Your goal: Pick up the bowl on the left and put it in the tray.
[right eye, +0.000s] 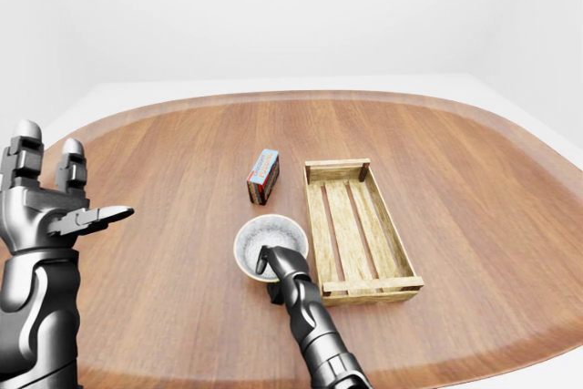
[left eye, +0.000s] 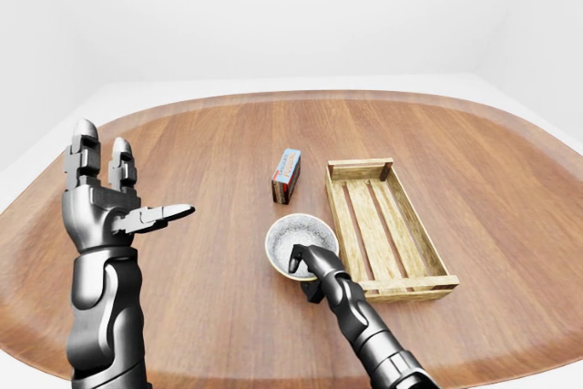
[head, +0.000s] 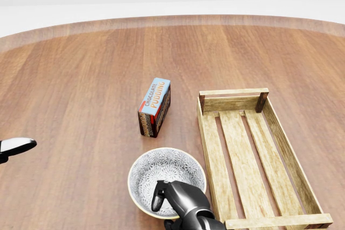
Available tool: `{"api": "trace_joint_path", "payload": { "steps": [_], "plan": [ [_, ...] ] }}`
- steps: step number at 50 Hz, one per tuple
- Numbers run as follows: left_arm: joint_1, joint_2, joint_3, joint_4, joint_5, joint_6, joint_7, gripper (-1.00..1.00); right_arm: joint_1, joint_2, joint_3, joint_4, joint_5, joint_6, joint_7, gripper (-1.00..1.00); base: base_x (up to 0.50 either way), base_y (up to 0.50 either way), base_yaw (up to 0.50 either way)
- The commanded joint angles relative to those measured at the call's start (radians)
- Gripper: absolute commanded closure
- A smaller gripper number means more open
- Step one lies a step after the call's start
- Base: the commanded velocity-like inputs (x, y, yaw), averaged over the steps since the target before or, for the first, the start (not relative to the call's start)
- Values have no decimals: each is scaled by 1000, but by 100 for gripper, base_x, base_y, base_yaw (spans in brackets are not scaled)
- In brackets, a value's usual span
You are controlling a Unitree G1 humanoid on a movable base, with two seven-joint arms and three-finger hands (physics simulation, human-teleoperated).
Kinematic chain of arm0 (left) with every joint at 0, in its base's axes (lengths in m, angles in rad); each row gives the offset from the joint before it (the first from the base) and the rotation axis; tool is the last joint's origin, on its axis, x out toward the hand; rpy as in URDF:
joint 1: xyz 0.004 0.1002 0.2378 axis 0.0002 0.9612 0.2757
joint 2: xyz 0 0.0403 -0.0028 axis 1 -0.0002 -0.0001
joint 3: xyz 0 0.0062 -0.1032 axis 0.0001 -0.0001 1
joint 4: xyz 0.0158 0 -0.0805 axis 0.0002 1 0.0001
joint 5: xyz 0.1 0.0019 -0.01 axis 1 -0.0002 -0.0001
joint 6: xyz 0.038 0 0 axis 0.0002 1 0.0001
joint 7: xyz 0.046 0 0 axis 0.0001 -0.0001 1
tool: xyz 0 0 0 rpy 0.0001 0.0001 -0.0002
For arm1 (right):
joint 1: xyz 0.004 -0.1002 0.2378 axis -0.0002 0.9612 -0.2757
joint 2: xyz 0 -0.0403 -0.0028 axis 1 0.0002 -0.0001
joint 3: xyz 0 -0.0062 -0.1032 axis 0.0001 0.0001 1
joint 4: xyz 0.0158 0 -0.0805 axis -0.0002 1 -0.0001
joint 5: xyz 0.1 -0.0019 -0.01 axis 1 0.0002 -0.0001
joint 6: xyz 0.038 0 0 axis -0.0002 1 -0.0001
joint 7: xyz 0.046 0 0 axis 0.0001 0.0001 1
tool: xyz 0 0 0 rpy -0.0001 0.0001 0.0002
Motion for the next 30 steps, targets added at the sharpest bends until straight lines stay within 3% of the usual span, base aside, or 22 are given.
{"api": "trace_joint_path", "payload": {
  "steps": [1,19,30],
  "plan": [
    [-1,2,0,-5,-4,0,4,-100,18,28,37,53,36,0,54,100,0,0,0],
    [2,-3,-4,-10,1,0,2,-100,-21,56,73,-143,-89,0,217,100,0,0,0],
    [0,0,0,-9,-4,0,5,-100,-50,41,57,-380,-178,0,384,100,0,0,0]
  ]
}}
